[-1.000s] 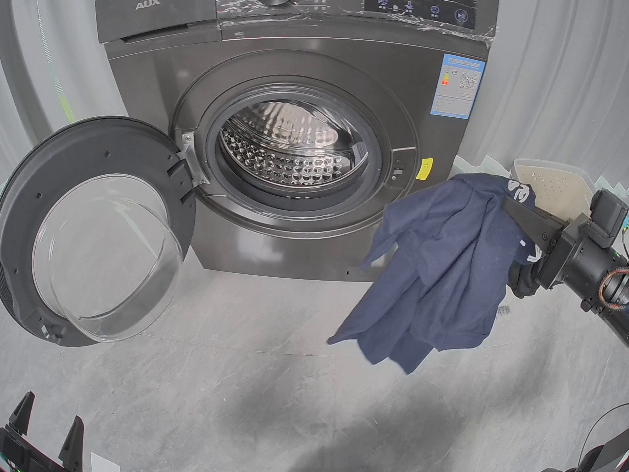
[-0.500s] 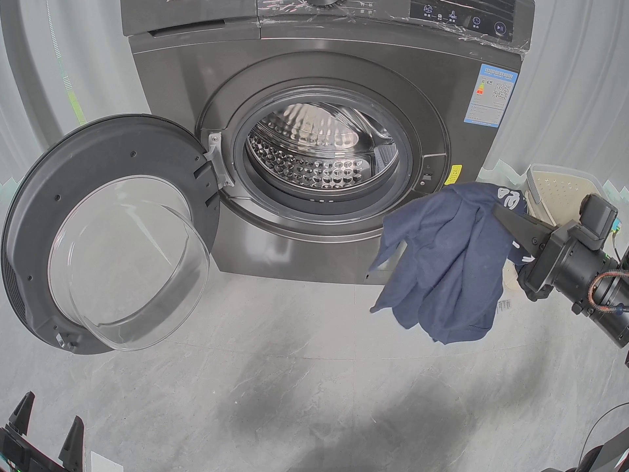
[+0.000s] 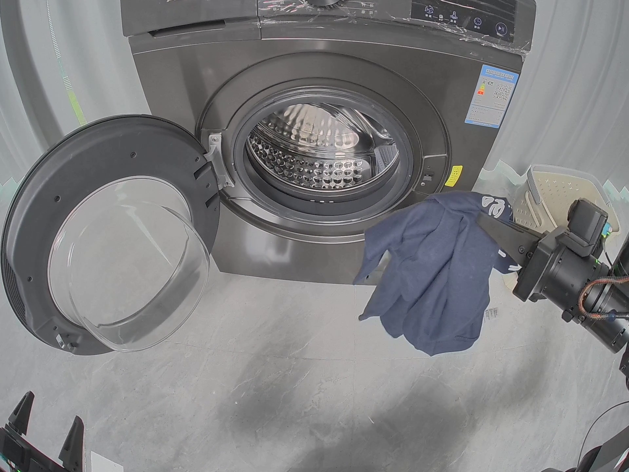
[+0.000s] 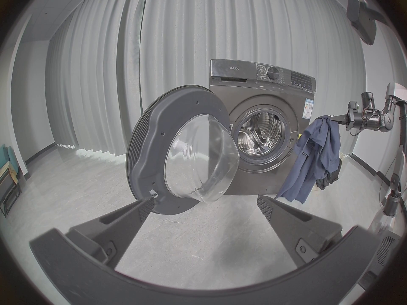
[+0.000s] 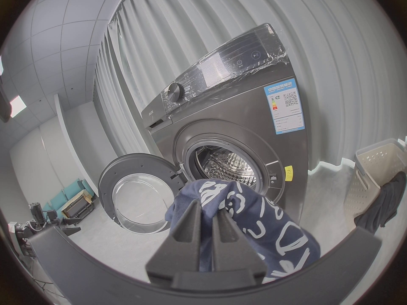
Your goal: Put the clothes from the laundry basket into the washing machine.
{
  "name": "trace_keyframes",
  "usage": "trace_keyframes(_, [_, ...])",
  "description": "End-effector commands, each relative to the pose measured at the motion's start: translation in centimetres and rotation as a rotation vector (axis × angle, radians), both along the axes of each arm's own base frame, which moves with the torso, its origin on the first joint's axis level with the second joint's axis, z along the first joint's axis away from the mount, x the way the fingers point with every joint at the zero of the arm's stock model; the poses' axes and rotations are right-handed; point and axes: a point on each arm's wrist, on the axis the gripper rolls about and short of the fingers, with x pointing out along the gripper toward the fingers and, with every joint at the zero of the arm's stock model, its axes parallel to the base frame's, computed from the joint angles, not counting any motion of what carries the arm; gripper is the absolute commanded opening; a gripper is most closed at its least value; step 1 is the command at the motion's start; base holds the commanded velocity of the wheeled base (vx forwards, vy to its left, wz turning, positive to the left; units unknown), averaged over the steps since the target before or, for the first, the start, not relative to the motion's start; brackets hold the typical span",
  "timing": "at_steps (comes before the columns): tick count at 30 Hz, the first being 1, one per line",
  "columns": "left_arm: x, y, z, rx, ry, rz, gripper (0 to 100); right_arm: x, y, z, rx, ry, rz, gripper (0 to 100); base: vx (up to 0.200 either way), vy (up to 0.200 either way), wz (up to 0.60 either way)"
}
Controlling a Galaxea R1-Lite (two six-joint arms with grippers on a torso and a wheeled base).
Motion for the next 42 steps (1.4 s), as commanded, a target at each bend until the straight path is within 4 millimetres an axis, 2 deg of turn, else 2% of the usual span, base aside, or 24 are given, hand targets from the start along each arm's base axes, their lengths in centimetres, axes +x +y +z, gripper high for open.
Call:
trace_keyframes(1, [0.0,0.0,-0.5,0.007,-0.002,0.008,100,0.3,0.7,-0.2,0.004,0.016,0.017,0,0.0,0.0,0.0])
trace_keyframes(8, [0.0,0.0,-0.5,0.015,-0.002,0.009,100,1.3,3.9,-0.9,0.034,0.084,0.076,0,0.0,0.0,0.0])
trace_keyframes(20, [0.0,0.0,-0.5,0.033,-0.003,0.005,100,3.8,6.5,-1.7,0.066,0.068,0.053,0,0.0,0.0,0.0])
trace_keyframes(21, [-0.1,-0.1,0.1,0.033,-0.039,-0.013,100,4.1,7.3,-1.6,0.075,0.06,0.063,0,0.0,0.0,0.0])
trace_keyframes(22, [-0.7,-0.2,2.4,0.026,-0.123,-0.052,100,4.4,7.9,-1.4,0.089,0.044,0.07,0,0.0,0.0,0.0])
trace_keyframes(24, [-1.2,-0.3,5.3,0.024,-0.186,-0.132,100,4.9,8.6,-1.4,0.104,0.025,0.077,0,0.0,0.0,0.0])
trace_keyframes(27, [0.5,-0.7,6.3,0.027,-0.062,-0.274,100,5.7,9.8,-1.3,0.128,-0.002,0.091,0,0.0,0.0,0.0])
trace_keyframes(29, [2.3,-0.8,6.6,0.014,0.043,-0.353,100,5.9,10.7,-1.3,0.143,-0.018,0.107,0,0.0,0.0,0.0])
trace_keyframes(32, [4.5,-1.0,7.1,0.003,0.114,-0.435,100,6.7,11.6,-1.1,0.173,-0.053,0.113,0,0.0,0.0,0.0])
trace_keyframes(34, [7.3,-1.2,6.9,0.01,0.203,-0.494,100,7.6,12.2,-1.0,0.2,-0.083,0.108,0,0.0,0.0,0.0])
trace_keyframes(37, [10.7,-1.7,6.9,0.026,0.223,-0.554,100,8.6,12.9,-1.4,0.203,-0.087,0.104,0,0.0,0.0,0.0])
trace_keyframes(39, [11.5,-2.0,7.0,0.025,0.221,-0.574,100,8.7,13.0,-1.4,0.203,-0.087,0.102,0,0.0,0.0,0.0])
trace_keyframes(40, [13.5,-2.9,6.8,0.024,0.236,-0.629,100,9.1,13.4,-1.8,0.197,-0.082,0.1,0,0.0,0.0,0.0])
trace_keyframes(42, [14.7,-3.7,6.5,0.023,0.254,-0.663,100,9.5,13.6,-1.8,0.197,-0.084,0.099,0,0.0,0.0,0.0])
